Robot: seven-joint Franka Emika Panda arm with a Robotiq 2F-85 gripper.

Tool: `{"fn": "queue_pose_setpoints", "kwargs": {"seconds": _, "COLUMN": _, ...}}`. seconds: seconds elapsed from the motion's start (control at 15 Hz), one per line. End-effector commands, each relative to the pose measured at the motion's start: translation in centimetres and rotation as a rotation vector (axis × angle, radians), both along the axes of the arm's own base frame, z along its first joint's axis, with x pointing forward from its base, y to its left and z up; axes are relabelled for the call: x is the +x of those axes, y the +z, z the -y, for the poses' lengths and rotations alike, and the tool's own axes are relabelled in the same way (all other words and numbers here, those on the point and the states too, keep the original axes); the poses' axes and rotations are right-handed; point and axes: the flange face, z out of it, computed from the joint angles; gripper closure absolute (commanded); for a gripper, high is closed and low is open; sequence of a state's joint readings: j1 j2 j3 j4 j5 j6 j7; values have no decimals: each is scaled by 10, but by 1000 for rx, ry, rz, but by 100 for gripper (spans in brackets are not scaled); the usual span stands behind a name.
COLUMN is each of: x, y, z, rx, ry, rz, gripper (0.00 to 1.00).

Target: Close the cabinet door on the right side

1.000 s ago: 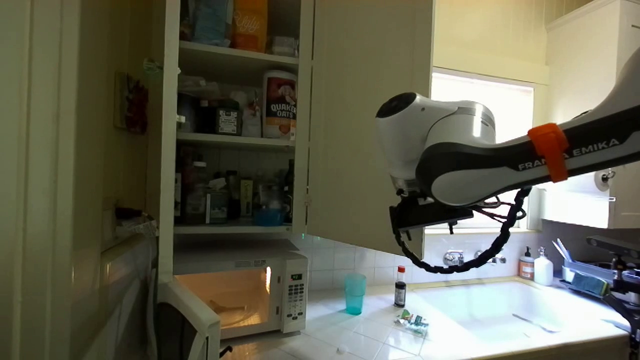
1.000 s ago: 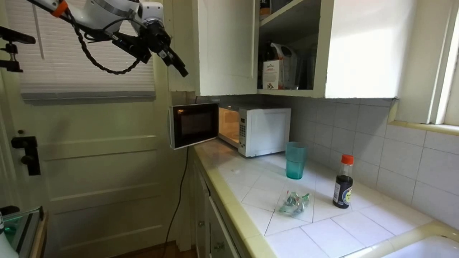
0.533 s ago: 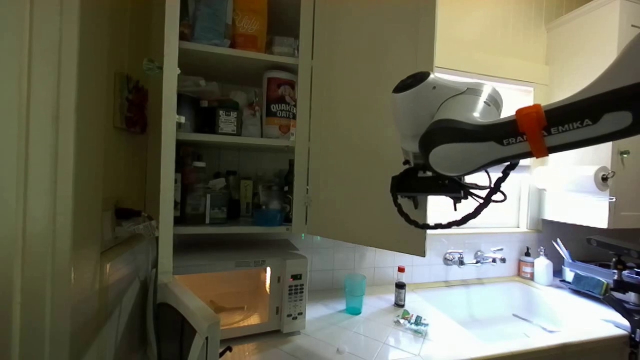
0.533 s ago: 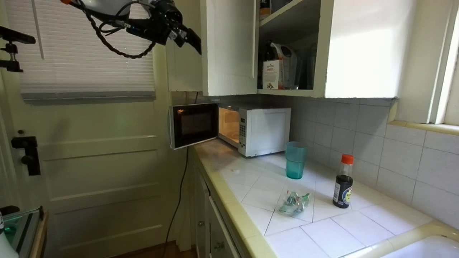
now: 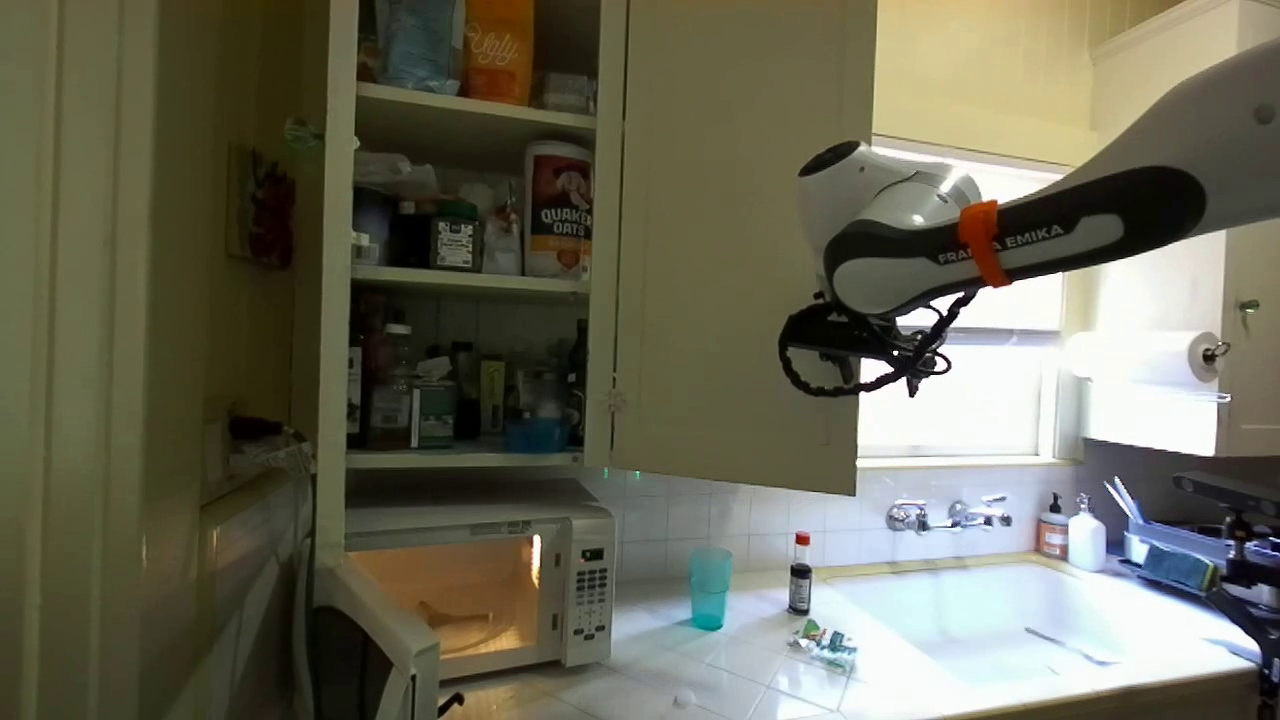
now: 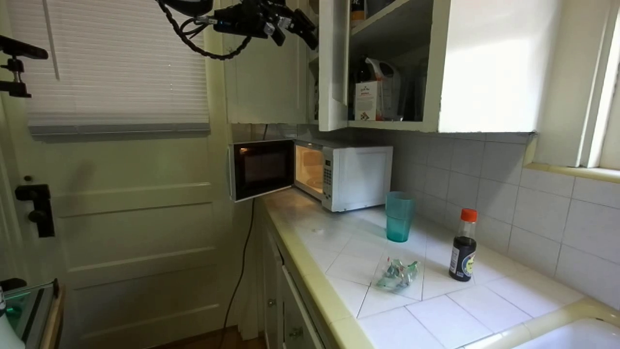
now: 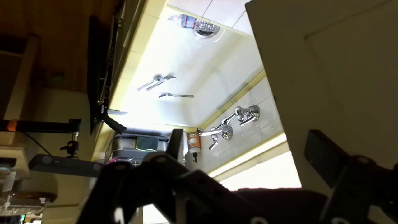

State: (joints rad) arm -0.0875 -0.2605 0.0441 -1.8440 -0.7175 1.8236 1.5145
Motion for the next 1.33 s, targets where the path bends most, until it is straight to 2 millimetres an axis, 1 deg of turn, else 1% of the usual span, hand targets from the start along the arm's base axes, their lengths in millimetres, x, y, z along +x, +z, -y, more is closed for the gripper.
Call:
{"fn": "queue_pose_setpoints", "kwargs": {"seconds": 0.0, "x": 4, "y": 1, "z": 6, "rx": 6, "ry": -9, "rz": -2, "gripper": 0}}
{"fn": "queue_pose_setpoints", "kwargs": {"seconds": 0.13, "x": 9, "y": 1, "z": 7, "rx": 10, "ry": -12, "rz": -4, "gripper": 0}}
{"fn": "queue_pose_setpoints", "kwargs": {"seconds": 0.2, "x": 12, "y": 5, "z": 12, "rx": 5, "ry": -16, "rz": 20, "gripper": 0}}
{"fn": "queue_pose_setpoints", "kwargs": {"seconds": 0.33, "x": 19, "y": 22, "z": 24, "rx": -21, "ry": -11, "rz": 54, "gripper": 0}}
{"fn": "queue_pose_setpoints", "kwargs": {"seconds": 0.53, "x": 31, "y": 47, "z": 40, "rx": -37, "ry": 72, "rz": 48, "gripper": 0}}
{"fn": "queue_pose_setpoints", "kwargs": {"seconds": 0.6, "x": 34, "y": 54, "z": 48, "rx": -44, "ry": 74, "rz": 53, "gripper": 0}}
{"fn": "queue_pose_setpoints", "kwargs": {"seconds": 0.8, "x": 53, "y": 77, "z": 73, "rx": -16, "ry": 136, "rz": 53, "gripper": 0}}
{"fn": "queue_pose_setpoints", "kwargs": {"seconds": 0.93, "x": 65, "y": 85, "z": 87, "rx": 12, "ry": 196, "rz": 23, "gripper": 0}}
{"fn": "queue_pose_setpoints", "kwargs": {"seconds": 1.07, "x": 79, "y": 89, "z": 102, "rx": 43, "ry": 245, "rz": -9, "gripper": 0}}
{"fn": "queue_pose_setpoints", "kwargs": {"seconds": 1.27, "x": 96, "y": 89, "z": 122, "rx": 54, "ry": 259, "rz": -58, "gripper": 0}}
